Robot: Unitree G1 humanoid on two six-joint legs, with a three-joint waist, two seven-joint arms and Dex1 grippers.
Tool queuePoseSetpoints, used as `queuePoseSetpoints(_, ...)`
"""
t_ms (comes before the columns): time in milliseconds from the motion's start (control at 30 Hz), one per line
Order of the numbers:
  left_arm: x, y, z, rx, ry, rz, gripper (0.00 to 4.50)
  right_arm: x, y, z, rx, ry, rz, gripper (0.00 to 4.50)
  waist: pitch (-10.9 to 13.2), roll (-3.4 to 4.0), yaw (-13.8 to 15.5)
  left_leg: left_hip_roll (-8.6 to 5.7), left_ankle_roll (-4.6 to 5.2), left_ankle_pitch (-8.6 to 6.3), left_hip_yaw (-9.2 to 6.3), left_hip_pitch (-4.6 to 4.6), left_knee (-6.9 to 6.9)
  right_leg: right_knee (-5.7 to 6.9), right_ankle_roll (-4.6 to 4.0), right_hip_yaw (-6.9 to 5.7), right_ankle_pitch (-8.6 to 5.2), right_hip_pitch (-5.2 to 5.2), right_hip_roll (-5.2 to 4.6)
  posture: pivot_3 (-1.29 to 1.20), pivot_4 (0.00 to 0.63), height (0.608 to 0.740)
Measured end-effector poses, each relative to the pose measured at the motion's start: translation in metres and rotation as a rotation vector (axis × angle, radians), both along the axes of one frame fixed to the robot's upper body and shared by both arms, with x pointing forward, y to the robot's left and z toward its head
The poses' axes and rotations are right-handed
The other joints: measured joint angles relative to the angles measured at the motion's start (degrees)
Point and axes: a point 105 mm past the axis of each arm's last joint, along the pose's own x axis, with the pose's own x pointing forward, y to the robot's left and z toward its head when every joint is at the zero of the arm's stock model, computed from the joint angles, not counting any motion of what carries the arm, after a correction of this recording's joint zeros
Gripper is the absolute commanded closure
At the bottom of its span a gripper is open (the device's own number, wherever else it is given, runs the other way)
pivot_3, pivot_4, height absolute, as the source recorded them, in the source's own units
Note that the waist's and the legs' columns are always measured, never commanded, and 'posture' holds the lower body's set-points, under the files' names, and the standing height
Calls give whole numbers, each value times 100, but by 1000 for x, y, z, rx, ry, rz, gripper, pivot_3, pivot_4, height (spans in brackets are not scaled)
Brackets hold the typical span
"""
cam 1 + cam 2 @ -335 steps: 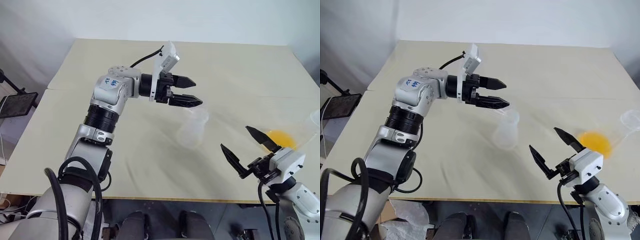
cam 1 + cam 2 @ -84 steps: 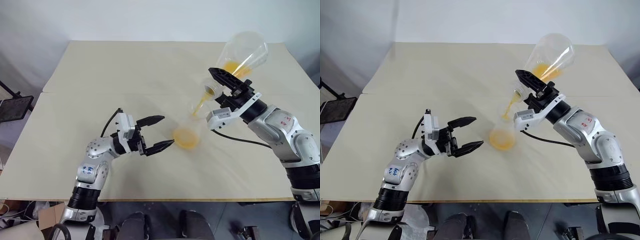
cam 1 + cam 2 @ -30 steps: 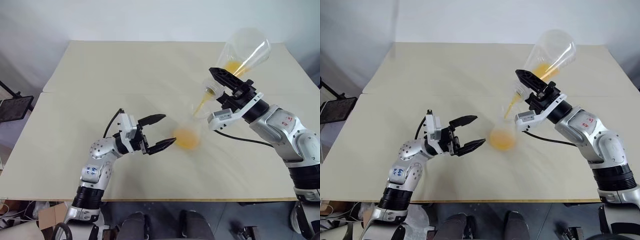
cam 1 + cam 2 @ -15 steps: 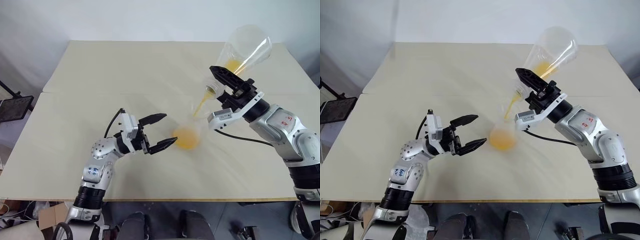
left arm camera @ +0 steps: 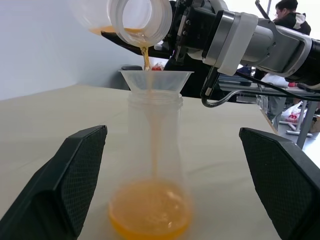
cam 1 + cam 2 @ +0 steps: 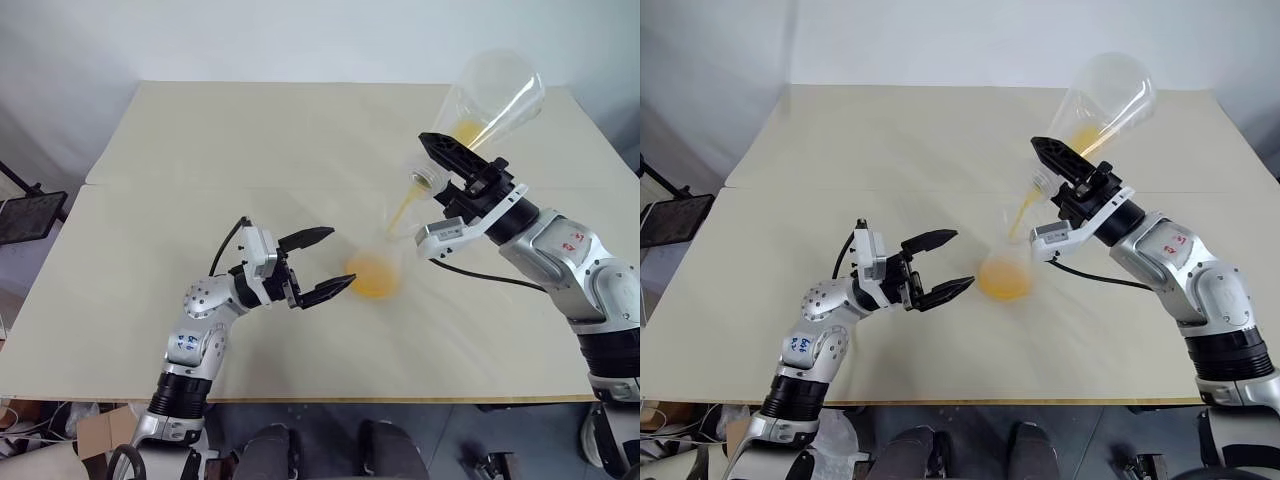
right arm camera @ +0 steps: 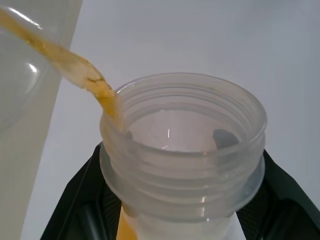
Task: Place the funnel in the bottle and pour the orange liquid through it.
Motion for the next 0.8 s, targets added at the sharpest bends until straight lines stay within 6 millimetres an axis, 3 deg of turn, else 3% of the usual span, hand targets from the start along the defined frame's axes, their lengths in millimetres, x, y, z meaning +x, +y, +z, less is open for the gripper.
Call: queuePoseSetpoints(800, 0, -1, 0, -1, 1, -2, 0, -2, 2, 1, -16, -19, 3, 2041, 0, 0, 0, 0, 0, 0, 0, 0, 0, 0, 0, 0, 0, 0, 0, 0, 150, 740)
